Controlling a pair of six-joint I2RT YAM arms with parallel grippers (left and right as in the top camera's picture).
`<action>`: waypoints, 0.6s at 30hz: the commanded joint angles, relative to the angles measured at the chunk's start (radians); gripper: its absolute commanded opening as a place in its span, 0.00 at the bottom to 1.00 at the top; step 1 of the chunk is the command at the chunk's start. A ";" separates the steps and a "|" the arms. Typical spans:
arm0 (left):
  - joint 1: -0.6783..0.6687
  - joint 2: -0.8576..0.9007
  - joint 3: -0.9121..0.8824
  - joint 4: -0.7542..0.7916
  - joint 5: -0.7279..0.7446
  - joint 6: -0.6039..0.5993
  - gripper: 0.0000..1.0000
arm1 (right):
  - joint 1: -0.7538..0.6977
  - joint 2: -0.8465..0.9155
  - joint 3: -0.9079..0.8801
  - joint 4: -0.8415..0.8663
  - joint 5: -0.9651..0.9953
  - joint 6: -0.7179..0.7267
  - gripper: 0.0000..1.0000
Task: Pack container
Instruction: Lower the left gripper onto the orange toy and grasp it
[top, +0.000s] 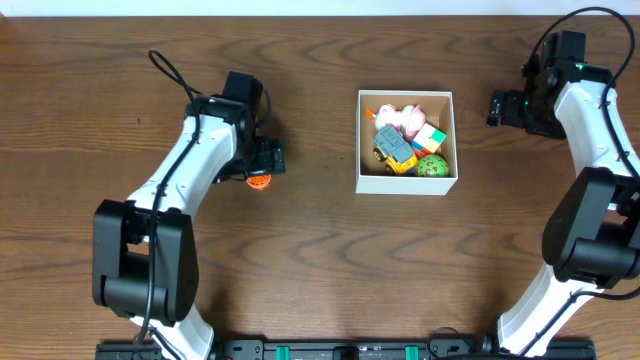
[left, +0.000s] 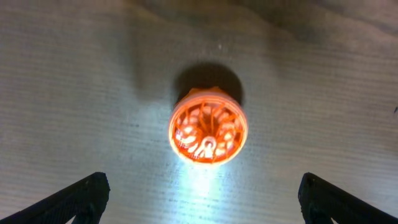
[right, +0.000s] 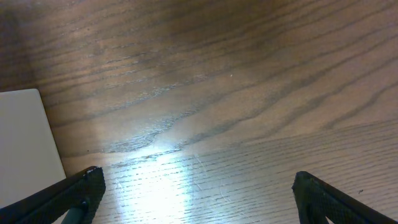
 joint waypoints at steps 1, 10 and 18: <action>0.003 0.024 -0.004 0.029 -0.015 -0.012 0.98 | -0.009 0.000 -0.005 0.000 -0.004 -0.009 0.99; 0.003 0.095 -0.004 0.094 -0.008 0.000 0.98 | -0.009 0.000 -0.005 0.000 -0.004 -0.009 0.99; 0.003 0.113 -0.004 0.101 -0.013 -0.001 0.98 | -0.009 0.000 -0.005 0.000 -0.004 -0.009 0.99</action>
